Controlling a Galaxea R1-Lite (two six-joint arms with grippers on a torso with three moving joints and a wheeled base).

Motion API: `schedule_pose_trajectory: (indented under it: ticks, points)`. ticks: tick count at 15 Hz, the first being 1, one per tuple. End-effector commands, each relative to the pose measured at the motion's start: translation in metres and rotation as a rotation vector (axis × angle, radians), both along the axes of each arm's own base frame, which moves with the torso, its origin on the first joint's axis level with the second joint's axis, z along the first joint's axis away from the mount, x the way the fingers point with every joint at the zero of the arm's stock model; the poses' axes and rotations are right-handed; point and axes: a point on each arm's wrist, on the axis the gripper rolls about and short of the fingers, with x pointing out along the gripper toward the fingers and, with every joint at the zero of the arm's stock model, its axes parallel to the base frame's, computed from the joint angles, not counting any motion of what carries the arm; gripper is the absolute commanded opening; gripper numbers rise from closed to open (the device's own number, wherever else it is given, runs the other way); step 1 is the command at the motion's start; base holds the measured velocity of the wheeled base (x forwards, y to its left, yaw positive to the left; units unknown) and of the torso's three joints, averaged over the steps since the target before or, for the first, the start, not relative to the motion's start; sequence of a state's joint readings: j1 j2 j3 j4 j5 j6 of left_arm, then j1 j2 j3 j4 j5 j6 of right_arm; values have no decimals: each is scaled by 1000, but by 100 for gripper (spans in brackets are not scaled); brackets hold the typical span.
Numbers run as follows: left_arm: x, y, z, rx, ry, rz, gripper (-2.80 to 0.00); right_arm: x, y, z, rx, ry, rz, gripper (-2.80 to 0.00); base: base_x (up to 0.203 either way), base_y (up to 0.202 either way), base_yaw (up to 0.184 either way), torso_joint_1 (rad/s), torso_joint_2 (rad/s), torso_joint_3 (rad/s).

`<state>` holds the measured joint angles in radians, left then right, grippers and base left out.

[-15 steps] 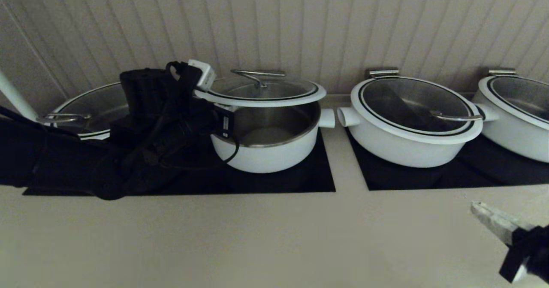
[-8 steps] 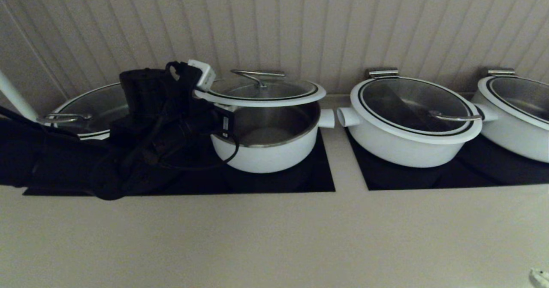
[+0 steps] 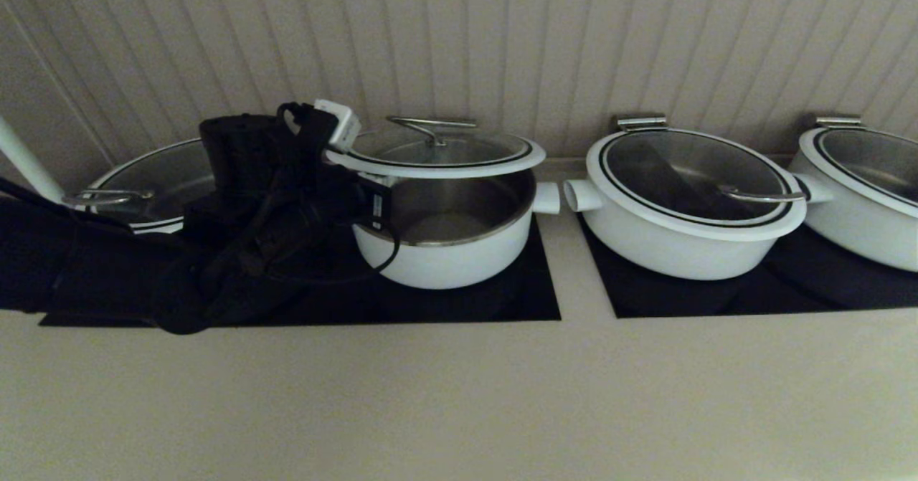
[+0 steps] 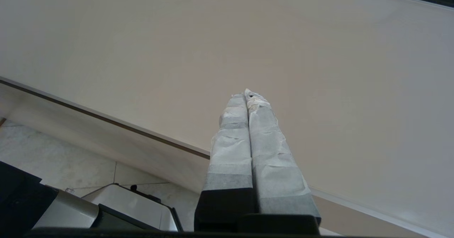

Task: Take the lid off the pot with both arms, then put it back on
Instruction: Open the pot lid completely

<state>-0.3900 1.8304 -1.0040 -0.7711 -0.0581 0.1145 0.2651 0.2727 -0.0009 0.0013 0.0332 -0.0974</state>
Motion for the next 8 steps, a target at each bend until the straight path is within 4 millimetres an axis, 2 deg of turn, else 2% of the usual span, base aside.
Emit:
schedule_pose_trajectory:
  ticks: [1, 5, 8]
  points:
    - [0, -1, 0, -1, -5, -1, -280, 0, 0, 0, -1, 1, 1, -280, 0, 0, 0, 0, 0, 0]
    - [0, 0, 1, -2, -6, 0, -280, 0, 0, 0, -2, 3, -16, -280, 0, 0, 0, 0, 0, 0]
    - [1, 0, 0, -1, -7, 0, -280, 3, 1, 0, -7, 32, -172, -280, 0, 0, 0, 0, 0, 0]
